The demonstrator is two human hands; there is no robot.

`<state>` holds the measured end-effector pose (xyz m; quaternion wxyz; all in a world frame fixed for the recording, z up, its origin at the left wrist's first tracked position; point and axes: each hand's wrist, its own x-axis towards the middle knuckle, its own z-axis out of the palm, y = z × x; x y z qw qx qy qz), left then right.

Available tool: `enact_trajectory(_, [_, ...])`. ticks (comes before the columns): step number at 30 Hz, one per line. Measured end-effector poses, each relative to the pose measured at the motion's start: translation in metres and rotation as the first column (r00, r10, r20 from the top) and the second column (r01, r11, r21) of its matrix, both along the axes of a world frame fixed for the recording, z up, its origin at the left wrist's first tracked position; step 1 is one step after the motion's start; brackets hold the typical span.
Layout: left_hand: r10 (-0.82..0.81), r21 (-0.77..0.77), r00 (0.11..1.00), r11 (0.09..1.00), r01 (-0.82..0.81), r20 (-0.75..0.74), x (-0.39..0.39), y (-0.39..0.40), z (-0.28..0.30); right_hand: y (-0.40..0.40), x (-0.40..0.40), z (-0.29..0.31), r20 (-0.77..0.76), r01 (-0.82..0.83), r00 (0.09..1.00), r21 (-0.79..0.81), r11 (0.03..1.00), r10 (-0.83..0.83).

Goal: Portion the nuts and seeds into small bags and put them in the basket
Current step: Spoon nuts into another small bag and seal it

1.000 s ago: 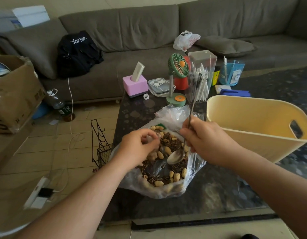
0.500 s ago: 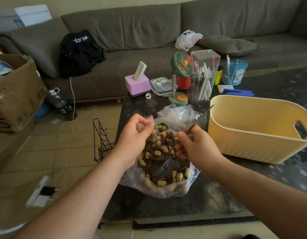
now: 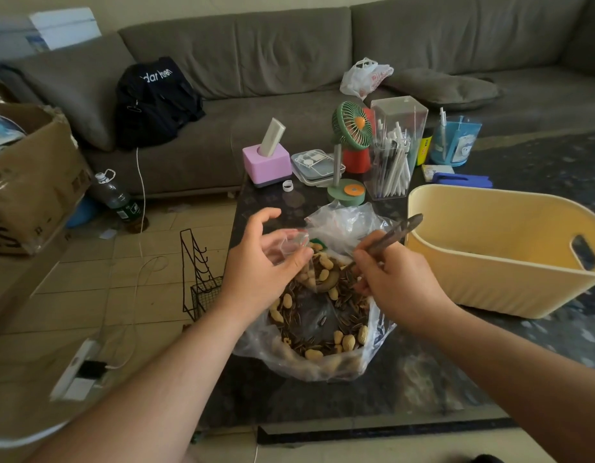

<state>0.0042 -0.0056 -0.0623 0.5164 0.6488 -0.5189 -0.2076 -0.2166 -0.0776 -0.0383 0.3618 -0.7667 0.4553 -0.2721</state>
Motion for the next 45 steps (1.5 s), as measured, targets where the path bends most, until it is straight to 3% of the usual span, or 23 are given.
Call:
enact_trajectory(4, [-0.025,0.063,0.994,0.998,0.019,0.107,0.001,-0.002,-0.006,-0.001,-0.006,0.012,-0.018,0.026,0.999,-0.076,0.997,-0.027])
enact_trajectory(12, [-0.15,0.155,0.984,0.979,0.134,0.097,-0.002,-0.005,-0.018,-0.006,-0.024,0.037,-0.109,0.021,0.993,-0.25,0.968,-0.049])
enact_trajectory(20, [-0.087,0.182,0.988,0.981,0.063,0.125,-0.011,-0.012,-0.025,-0.013,-0.029,0.046,-0.12,0.014,0.991,-0.309,0.951,-0.054])
enact_trajectory(30, [-0.127,0.201,0.986,0.974,0.104,0.106,-0.013,-0.01,-0.024,-0.013,-0.03,0.057,-0.09,0.012,0.995,-0.337,0.941,-0.045])
enact_trajectory(37, [-0.054,0.197,0.982,0.98,0.018,0.18,-0.02,-0.01,-0.018,-0.006,-0.023,0.056,-0.101,-0.094,0.994,-0.502,0.86,0.05])
enact_trajectory(45, [-0.064,0.202,0.986,0.979,0.031,0.156,-0.02,-0.01,-0.02,-0.002,-0.012,0.043,-0.187,-0.252,0.967,-0.638,0.728,0.172])
